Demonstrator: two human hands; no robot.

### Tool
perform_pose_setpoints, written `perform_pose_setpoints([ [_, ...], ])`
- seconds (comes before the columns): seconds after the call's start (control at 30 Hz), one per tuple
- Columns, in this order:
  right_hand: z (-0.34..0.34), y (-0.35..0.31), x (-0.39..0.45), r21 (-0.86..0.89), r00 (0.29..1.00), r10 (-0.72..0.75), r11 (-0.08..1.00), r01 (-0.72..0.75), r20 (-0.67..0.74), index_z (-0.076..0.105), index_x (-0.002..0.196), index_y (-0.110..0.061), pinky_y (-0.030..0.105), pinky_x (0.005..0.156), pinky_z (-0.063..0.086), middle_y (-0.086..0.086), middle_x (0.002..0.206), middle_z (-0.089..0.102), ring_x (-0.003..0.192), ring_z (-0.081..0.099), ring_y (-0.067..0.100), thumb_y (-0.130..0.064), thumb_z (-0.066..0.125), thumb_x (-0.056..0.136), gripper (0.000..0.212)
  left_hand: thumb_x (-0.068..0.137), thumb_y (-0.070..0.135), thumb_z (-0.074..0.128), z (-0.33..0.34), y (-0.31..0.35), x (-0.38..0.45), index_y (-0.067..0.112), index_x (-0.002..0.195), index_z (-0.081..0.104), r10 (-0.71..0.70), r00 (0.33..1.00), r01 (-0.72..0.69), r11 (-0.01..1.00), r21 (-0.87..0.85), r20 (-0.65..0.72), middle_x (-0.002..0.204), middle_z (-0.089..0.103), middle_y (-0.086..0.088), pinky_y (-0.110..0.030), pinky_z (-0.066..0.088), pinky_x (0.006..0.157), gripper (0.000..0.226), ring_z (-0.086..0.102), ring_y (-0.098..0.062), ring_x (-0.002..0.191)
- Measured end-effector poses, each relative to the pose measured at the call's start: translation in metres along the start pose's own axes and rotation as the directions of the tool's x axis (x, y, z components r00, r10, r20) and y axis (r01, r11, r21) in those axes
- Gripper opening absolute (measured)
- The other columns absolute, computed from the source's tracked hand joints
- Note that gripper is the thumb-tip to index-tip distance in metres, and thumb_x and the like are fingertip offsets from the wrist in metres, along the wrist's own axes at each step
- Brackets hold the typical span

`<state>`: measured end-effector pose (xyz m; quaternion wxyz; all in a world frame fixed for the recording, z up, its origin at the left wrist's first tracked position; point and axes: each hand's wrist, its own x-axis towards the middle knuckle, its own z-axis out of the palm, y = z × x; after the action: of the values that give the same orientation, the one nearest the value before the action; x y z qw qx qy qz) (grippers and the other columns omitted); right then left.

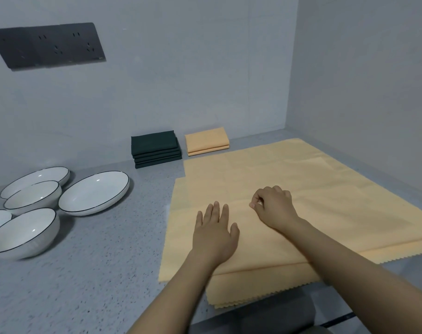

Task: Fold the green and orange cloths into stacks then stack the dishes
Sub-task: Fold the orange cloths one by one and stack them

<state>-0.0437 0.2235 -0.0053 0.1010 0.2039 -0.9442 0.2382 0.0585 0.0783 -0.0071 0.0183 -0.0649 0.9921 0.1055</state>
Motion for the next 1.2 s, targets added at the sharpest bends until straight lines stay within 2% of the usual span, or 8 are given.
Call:
perform_pose_setpoints([
  [0.23, 0.002, -0.003, 0.008, 0.025, 0.999, 0.051, 0.998, -0.051, 0.004, 0.062, 0.079, -0.026, 0.029, 0.082, 0.021, -0.017, 0.070, 0.046, 0.104, 0.044, 0.016, -0.030, 0.057, 0.090, 0.013, 0.100, 0.027, 0.022, -0.004, 0.021, 0.006, 0.008, 0.152, 0.008, 0.008, 0.999, -0.011, 0.997, -0.077, -0.039, 0.160, -0.001, -0.009, -0.035, -0.007, 0.119, 0.057, -0.005, -0.019, 0.147],
  [0.4, 0.005, -0.001, 0.003, -0.077, 0.999, -0.001, 0.997, -0.002, -0.040, 0.060, 0.092, -0.023, 0.032, 0.089, 0.023, -0.006, 0.097, 0.060, 0.106, 0.044, 0.019, -0.035, 0.052, 0.092, 0.014, 0.100, 0.038, 0.016, 0.007, 0.027, 0.006, 0.017, 0.153, -0.001, -0.003, 1.000, 0.003, 1.000, -0.016, -0.021, 0.160, -0.007, -0.005, -0.038, -0.010, 0.118, 0.059, -0.011, -0.017, 0.147],
  [0.5, 0.004, 0.008, -0.001, -0.126, 0.995, -0.069, 0.990, 0.059, -0.077, 0.057, 0.094, -0.023, 0.033, 0.091, 0.021, -0.006, 0.096, 0.059, 0.102, 0.045, 0.019, -0.037, 0.050, 0.093, 0.016, 0.100, 0.041, 0.015, 0.007, 0.025, 0.007, 0.022, 0.153, -0.002, -0.005, 1.000, 0.005, 1.000, 0.006, -0.019, 0.160, -0.008, -0.003, -0.039, -0.009, 0.119, 0.059, -0.012, -0.017, 0.147],
  [0.67, -0.011, 0.038, -0.005, -0.144, 0.993, -0.107, 0.985, 0.098, -0.058, 0.056, 0.095, -0.023, 0.033, 0.092, 0.018, -0.009, 0.090, 0.058, 0.098, 0.045, 0.017, -0.036, 0.048, 0.093, 0.015, 0.100, 0.045, 0.013, 0.007, 0.025, 0.007, 0.028, 0.152, -0.003, -0.005, 1.000, 0.005, 0.999, 0.040, -0.010, 0.160, -0.009, -0.003, -0.039, -0.009, 0.119, 0.058, -0.012, -0.017, 0.147],
  [0.83, -0.038, 0.083, -0.004, -0.190, 0.998, -0.052, 0.981, 0.043, -0.045, 0.054, 0.089, -0.024, 0.032, 0.082, 0.016, -0.007, 0.083, 0.060, 0.094, 0.045, 0.019, -0.036, 0.046, 0.093, 0.015, 0.099, 0.045, 0.013, 0.008, 0.025, 0.007, 0.029, 0.152, -0.002, -0.006, 1.000, 0.007, 0.999, 0.043, -0.015, 0.160, -0.008, -0.002, -0.039, -0.007, 0.119, 0.058, -0.012, -0.017, 0.147],
  [1.03, -0.063, 0.124, -0.002, -0.235, 0.996, 0.063, 0.969, -0.077, -0.069, 0.054, 0.085, -0.024, 0.034, 0.080, 0.019, -0.004, 0.080, 0.059, 0.095, 0.046, 0.022, -0.041, 0.043, 0.096, 0.022, 0.099, 0.046, 0.014, 0.009, 0.026, 0.008, 0.030, 0.153, -0.001, -0.012, 1.000, 0.014, 0.999, 0.052, -0.026, 0.160, -0.007, -0.001, -0.038, -0.006, 0.119, 0.058, -0.011, -0.016, 0.147],
  [1.1, -0.066, 0.132, -0.001, -0.264, 0.992, 0.109, 0.957, -0.123, -0.070, 0.055, 0.087, -0.024, 0.035, 0.082, 0.019, -0.002, 0.087, 0.060, 0.100, 0.046, 0.024, -0.043, 0.041, 0.096, 0.024, 0.099, 0.046, 0.014, 0.010, 0.026, 0.008, 0.030, 0.153, -0.001, -0.011, 1.000, 0.013, 0.998, 0.055, -0.026, 0.160, -0.007, -0.001, -0.038, -0.006, 0.119, 0.058, -0.011, -0.016, 0.147],
  [1.2, -0.067, 0.128, 0.000, -0.366, 0.987, 0.151, 0.917, -0.161, -0.056, 0.058, 0.098, -0.023, 0.038, 0.096, 0.018, 0.000, 0.105, 0.057, 0.110, 0.042, 0.025, -0.040, 0.040, 0.097, 0.025, 0.099, 0.046, 0.014, 0.010, 0.026, 0.008, 0.030, 0.153, 0.000, -0.010, 0.999, 0.012, 0.998, 0.056, -0.033, 0.160, -0.007, -0.001, -0.038, -0.006, 0.119, 0.058, -0.011, -0.016, 0.147],
])
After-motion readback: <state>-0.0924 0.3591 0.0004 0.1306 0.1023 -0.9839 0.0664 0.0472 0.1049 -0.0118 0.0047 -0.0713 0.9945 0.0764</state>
